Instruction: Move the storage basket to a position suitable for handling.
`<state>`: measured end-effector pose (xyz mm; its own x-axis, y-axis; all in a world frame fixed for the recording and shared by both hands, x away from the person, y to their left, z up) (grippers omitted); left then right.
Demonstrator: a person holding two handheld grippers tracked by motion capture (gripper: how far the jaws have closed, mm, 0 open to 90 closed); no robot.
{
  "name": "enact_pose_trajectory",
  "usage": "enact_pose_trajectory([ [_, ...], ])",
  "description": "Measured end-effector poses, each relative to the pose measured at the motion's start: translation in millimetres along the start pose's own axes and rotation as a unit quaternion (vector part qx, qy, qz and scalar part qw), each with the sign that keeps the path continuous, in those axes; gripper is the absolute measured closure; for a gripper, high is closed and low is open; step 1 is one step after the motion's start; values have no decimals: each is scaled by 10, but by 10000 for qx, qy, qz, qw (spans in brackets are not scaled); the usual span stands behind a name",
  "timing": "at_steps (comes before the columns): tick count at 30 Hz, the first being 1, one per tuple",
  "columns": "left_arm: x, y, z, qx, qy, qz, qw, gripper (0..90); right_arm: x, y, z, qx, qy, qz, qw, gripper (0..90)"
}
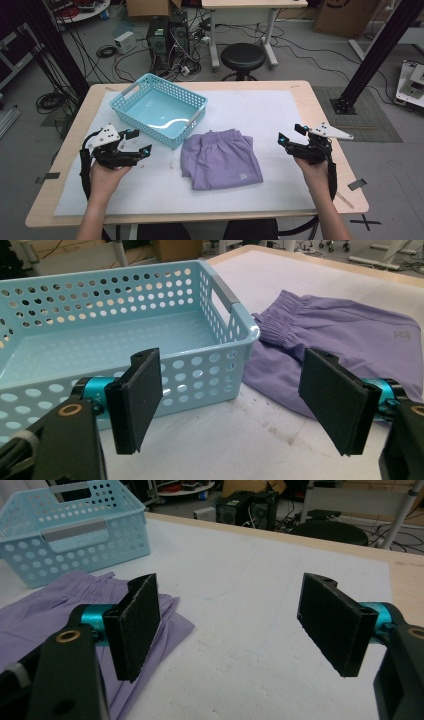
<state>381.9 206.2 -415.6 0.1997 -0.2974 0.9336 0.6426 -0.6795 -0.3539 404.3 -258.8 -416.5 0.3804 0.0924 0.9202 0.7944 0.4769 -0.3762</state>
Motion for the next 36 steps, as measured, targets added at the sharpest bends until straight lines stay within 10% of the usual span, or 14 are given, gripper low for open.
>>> enact_pose_trajectory([
  [36, -296, 634, -54, -114, -499, 341, 9981, 246, 11, 22, -26, -29, 29, -52, 10000, 258],
])
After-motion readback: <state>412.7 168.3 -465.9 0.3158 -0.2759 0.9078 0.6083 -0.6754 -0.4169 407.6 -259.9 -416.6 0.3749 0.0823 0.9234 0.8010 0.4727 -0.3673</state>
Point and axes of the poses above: each handheld gripper's, and its own axes: y roughly forward along the jaws, x roughly out of its top, z roughly to its left, the point moved 9 cm from there along y, roughly forward along the jaws, and after that the axes turned 3 degrees about y, right-handed, at the moved point
